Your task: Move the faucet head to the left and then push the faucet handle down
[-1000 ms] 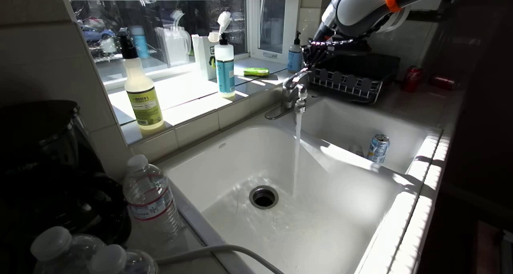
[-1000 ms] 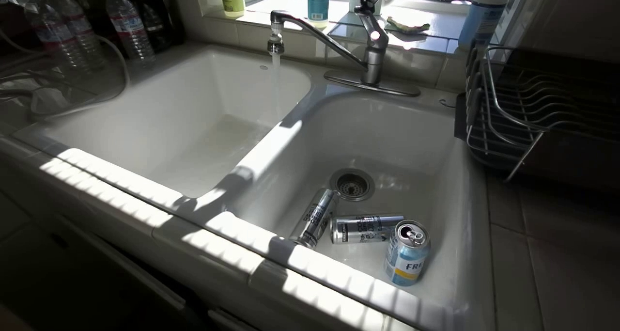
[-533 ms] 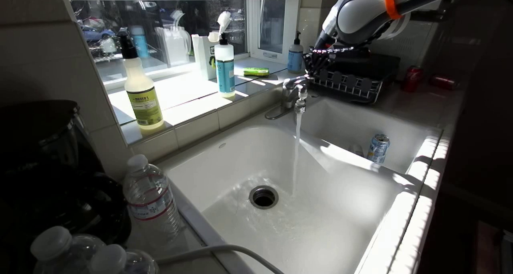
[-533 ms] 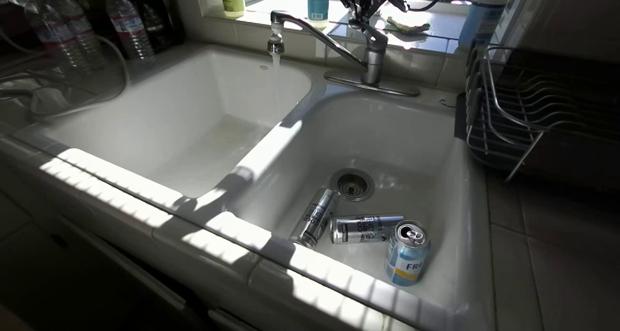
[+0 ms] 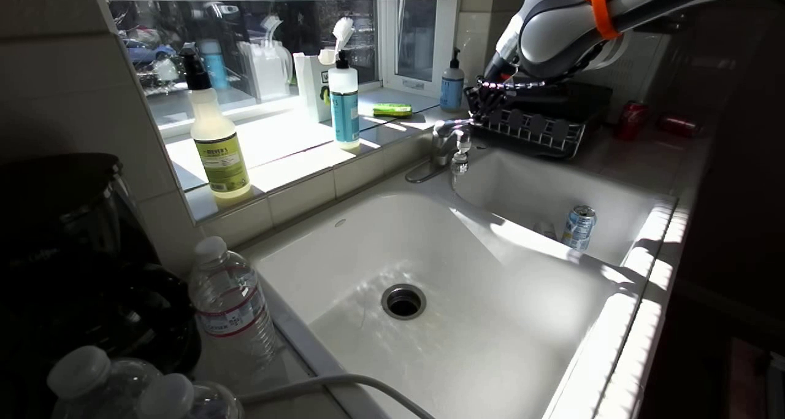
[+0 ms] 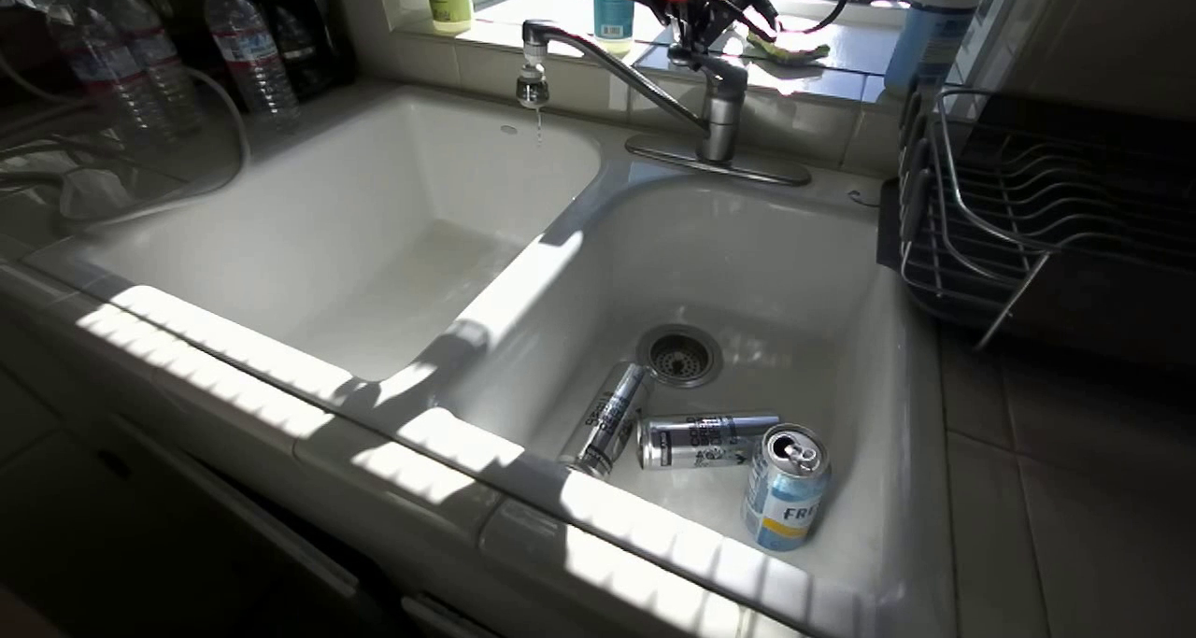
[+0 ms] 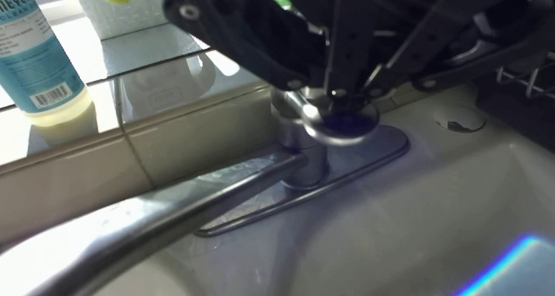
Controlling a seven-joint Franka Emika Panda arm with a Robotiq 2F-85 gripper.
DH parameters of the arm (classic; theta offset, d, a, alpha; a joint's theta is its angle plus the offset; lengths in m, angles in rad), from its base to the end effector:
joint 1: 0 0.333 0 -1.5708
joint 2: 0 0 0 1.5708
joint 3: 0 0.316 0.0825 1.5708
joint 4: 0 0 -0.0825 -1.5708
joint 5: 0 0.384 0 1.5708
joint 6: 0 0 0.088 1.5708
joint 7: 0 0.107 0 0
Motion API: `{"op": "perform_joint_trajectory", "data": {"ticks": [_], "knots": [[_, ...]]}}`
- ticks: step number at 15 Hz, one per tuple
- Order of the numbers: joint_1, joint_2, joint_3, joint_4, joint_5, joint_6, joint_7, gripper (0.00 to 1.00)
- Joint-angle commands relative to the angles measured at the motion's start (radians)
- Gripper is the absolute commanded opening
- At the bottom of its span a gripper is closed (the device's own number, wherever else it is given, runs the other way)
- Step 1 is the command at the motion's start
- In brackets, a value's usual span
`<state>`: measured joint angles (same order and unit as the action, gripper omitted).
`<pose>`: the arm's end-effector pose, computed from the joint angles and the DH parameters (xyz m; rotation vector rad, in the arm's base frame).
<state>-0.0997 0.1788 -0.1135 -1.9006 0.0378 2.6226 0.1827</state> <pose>0.6295 -0.1332 0.4689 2.9604 -0.6249 0.8448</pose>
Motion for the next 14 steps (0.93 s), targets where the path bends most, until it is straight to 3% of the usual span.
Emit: {"op": "perform_joint_trajectory", "data": {"ticks": [1,4,5,9,13,14], "knots": [[-0.002,-0.021,-0.009,-0.104,-0.006,0.008,0.004,0.0],[-0.001,-0.024,-0.006,-0.091,0.001,0.013,0.0,0.0],[0.0,-0.025,-0.006,-0.084,0.0,0.014,0.0,0.23],[0.002,-0.024,-0.001,-0.057,0.004,0.034,-0.004,0.41],[0.002,-0.028,0.002,-0.041,0.008,0.041,-0.012,0.41],[0.003,-0.027,0.0,-0.041,0.002,0.045,-0.009,0.04]]}}
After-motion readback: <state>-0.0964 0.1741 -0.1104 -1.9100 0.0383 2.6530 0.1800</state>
